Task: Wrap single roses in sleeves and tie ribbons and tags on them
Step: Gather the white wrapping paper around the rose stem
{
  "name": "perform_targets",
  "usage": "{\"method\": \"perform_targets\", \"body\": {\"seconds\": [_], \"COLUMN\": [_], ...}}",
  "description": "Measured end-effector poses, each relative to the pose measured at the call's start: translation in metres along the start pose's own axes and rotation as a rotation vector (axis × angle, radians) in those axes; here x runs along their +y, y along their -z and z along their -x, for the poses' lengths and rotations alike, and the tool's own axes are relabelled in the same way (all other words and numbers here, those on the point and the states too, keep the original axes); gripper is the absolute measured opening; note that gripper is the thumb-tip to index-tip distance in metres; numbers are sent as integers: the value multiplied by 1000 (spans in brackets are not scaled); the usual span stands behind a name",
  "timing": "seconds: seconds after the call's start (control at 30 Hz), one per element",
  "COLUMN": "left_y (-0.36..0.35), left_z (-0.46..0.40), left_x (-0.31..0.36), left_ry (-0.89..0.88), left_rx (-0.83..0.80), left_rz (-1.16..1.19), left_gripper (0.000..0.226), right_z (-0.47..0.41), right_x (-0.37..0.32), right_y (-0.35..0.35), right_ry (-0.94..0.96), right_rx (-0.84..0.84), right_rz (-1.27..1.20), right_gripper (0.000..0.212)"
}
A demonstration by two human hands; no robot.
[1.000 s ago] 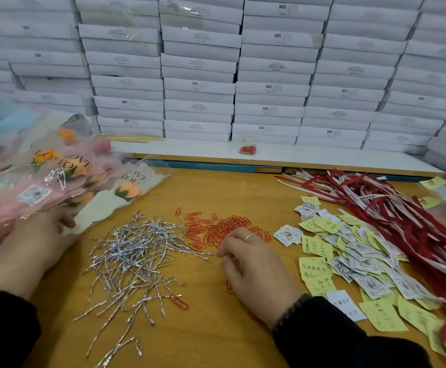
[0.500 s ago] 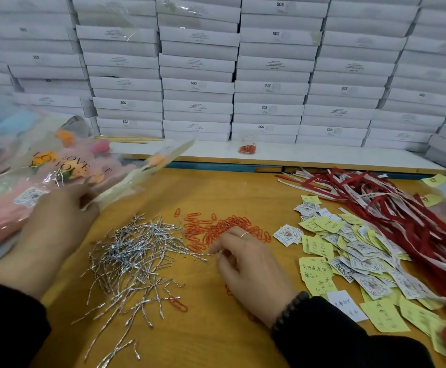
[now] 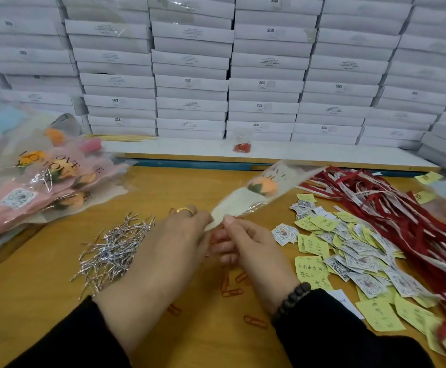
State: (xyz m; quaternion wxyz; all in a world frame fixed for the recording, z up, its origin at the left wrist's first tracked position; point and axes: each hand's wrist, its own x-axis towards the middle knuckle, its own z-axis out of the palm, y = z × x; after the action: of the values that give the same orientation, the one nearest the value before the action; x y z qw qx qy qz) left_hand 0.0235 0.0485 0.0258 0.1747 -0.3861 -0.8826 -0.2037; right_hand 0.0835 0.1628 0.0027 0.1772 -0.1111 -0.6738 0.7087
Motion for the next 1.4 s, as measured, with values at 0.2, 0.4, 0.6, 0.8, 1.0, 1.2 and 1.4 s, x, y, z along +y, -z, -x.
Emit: {"method": "perform_targets", "body": {"seconds": [0.2,0.4,0.6,0.8,1.0,1.2,1.4], "left_y": [-6,14,26,10,5,1,3], "left_z": [11,14,-1,-1,3,4,5], "left_x": [25,33,1,-14,-13,-14,-14], "left_ry": [-125,-96,238,459,449,492,475], "left_rx": [-157,-396,-248,-394,-582,-376,-344], "left_rz": [68,342,824,1033,1128,1154,1209], "left_gripper": [45,51,12,33,23,15,5], "right_z": [-5,-14,-14,-8,-6,-1,3], "right_x": [4,5,5,7,2,0,-1], "right_y": [9,31,41,27,25,17,18], "right_ry": [-59,-73,-58,-33,-23,-100,-57], "right_rx": [185,312,260,63,41,-43,-43], "right_rz": [-52,-33,-54,-97,-98,-62,-13], "right_gripper": [16,8,10,10,11,11,8]}}
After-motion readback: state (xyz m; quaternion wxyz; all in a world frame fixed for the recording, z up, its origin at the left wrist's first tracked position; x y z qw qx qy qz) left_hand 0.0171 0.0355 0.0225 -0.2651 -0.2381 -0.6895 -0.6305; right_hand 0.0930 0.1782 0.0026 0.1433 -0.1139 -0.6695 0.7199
